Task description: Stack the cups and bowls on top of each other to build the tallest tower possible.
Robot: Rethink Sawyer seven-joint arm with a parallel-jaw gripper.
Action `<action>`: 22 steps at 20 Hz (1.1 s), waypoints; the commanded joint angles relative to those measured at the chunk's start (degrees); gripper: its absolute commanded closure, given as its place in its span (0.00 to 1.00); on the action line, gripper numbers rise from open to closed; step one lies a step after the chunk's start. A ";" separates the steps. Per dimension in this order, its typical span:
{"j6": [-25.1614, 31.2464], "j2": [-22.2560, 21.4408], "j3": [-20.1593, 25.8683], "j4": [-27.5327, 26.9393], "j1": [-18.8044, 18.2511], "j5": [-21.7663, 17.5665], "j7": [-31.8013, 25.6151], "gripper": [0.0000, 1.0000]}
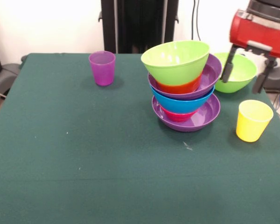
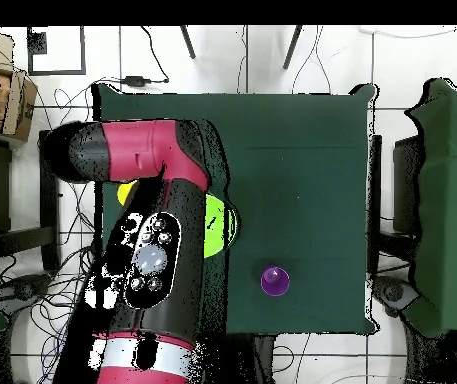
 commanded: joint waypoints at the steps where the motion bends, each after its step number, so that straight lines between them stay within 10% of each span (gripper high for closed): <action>1: 5.93 3.24 0.12 -1.98 2.73 2.20 14.71 0.00; 22: -5.63 2.88 -0.07 7.25 4.99 1.84 10.55 0.00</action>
